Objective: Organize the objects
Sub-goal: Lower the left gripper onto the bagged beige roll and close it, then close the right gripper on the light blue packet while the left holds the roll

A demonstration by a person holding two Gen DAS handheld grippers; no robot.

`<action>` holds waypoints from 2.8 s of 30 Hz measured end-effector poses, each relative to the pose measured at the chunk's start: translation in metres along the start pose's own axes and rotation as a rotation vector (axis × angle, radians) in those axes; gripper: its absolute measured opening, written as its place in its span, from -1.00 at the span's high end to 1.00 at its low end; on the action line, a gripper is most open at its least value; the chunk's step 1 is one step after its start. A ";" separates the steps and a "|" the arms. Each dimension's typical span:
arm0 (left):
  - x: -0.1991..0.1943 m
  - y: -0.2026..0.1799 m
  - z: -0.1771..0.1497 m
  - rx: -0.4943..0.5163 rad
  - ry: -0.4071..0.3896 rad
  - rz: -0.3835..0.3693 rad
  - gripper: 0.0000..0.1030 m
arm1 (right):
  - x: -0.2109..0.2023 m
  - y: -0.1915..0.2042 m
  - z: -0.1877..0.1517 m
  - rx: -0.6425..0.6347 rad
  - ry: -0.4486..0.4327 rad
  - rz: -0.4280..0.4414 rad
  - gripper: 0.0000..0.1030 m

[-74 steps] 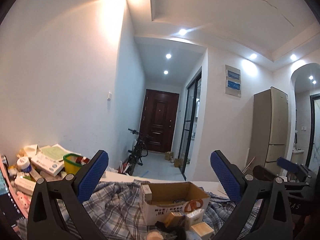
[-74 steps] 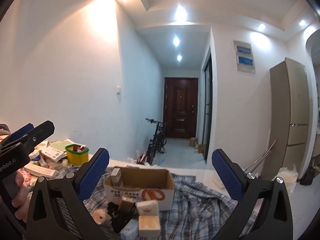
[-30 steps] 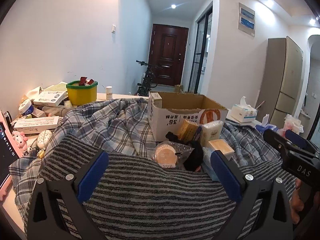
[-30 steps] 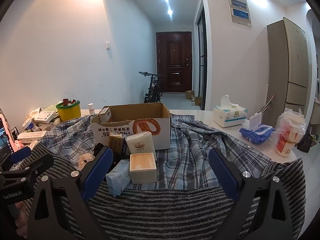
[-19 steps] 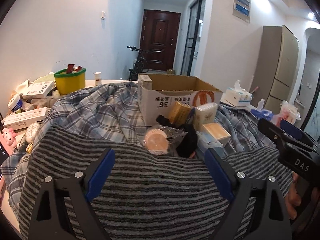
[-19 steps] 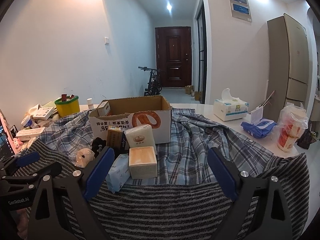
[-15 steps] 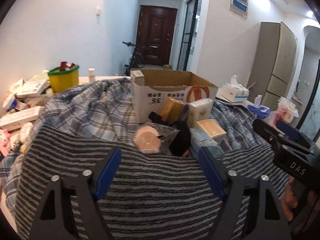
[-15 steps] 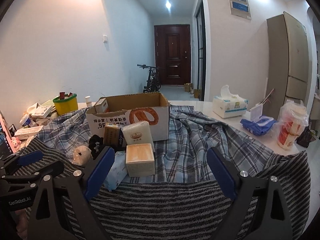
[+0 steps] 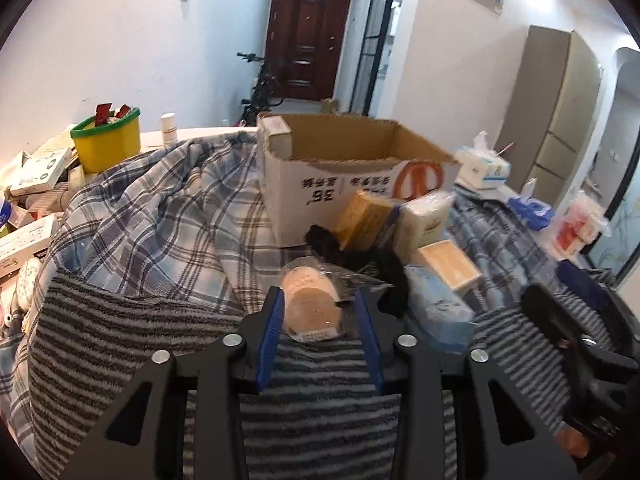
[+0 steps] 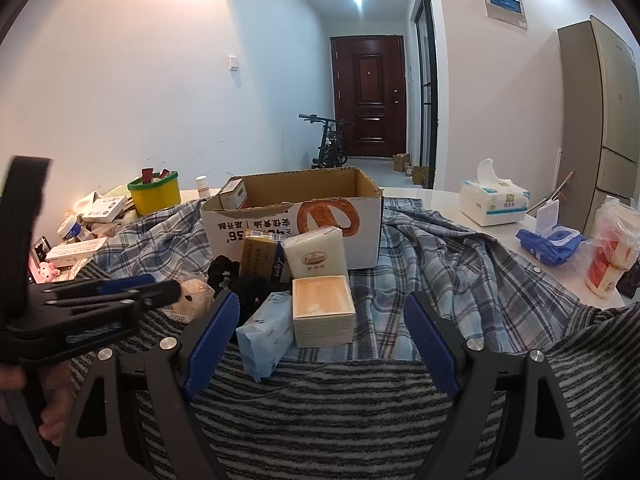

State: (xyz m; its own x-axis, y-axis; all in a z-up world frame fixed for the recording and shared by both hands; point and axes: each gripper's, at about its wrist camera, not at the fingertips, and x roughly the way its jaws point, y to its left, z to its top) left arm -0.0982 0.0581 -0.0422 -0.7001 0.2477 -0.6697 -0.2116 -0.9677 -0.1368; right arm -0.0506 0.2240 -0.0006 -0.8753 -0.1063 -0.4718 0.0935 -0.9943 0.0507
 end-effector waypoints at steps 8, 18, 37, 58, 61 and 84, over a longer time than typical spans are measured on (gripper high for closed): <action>0.012 -0.007 0.005 0.034 0.049 -0.007 -0.44 | 0.005 0.002 -0.001 -0.013 0.025 0.006 -0.62; 0.036 -0.007 0.009 0.047 0.124 0.011 -0.06 | 0.008 0.002 -0.002 -0.007 0.038 0.011 -0.62; -0.054 0.004 -0.025 0.002 -0.225 0.049 0.21 | 0.006 0.009 -0.006 0.002 0.059 0.031 -0.62; -0.036 0.013 -0.037 -0.046 -0.188 0.058 0.21 | 0.040 0.028 -0.008 0.011 0.167 0.082 -0.46; -0.035 0.017 -0.036 -0.067 -0.183 0.035 0.21 | 0.044 0.032 -0.009 -0.006 0.182 0.085 -0.42; -0.035 0.020 -0.036 -0.077 -0.183 0.027 0.21 | 0.060 0.033 -0.011 0.009 0.247 0.100 0.51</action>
State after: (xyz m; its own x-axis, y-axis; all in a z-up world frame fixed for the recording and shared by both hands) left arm -0.0535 0.0283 -0.0482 -0.8186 0.2187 -0.5312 -0.1427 -0.9731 -0.1809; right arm -0.0950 0.1848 -0.0374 -0.7195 -0.2023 -0.6644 0.1686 -0.9789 0.1155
